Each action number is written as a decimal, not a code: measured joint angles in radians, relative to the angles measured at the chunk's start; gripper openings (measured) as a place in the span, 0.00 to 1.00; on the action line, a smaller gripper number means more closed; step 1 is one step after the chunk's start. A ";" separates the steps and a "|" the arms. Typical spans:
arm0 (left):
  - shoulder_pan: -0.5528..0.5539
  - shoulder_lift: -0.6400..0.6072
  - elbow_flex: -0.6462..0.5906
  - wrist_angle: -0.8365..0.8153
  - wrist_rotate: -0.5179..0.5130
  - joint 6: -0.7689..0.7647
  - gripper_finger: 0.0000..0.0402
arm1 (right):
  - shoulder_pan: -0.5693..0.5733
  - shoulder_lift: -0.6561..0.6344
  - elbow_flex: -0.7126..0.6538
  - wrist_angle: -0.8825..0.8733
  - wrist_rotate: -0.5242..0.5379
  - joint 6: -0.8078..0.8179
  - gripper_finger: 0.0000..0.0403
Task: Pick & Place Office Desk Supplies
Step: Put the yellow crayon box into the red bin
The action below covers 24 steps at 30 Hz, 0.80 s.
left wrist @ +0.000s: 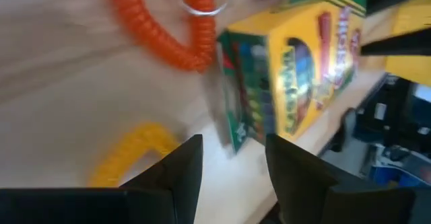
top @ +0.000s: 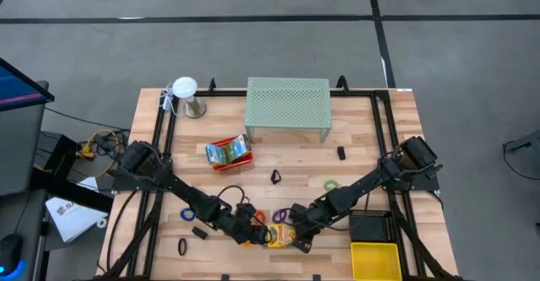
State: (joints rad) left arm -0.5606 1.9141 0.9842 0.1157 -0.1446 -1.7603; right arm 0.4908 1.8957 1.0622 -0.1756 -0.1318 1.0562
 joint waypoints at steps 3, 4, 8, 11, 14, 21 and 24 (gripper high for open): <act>0.004 0.000 0.000 -0.022 -0.015 0.000 0.39 | -0.008 0.000 0.000 0.012 0.000 0.003 0.29; 0.005 0.000 0.000 -0.027 -0.021 0.000 0.39 | -0.010 0.000 0.000 0.015 0.000 0.003 0.29; 0.015 0.000 0.000 -0.039 -0.034 0.000 0.39 | -0.012 0.000 0.000 0.031 0.001 0.005 0.29; 0.030 0.000 0.000 -0.045 -0.039 -0.002 0.37 | -0.012 0.000 0.000 0.042 0.001 0.010 0.29; 0.040 0.000 0.000 -0.055 -0.039 -0.002 0.35 | -0.011 0.000 0.000 0.049 0.002 0.018 0.29; 0.040 -0.001 0.002 -0.094 -0.049 -0.001 0.27 | -0.011 0.000 0.000 0.051 0.002 0.018 0.29; 0.044 -0.001 0.002 -0.098 -0.057 -0.001 0.23 | -0.011 0.000 0.000 0.051 0.003 0.018 0.29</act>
State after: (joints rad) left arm -0.5169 1.9133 0.9867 0.0173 -0.2013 -1.7610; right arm 0.4793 1.8957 1.0622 -0.1242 -0.1291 1.0744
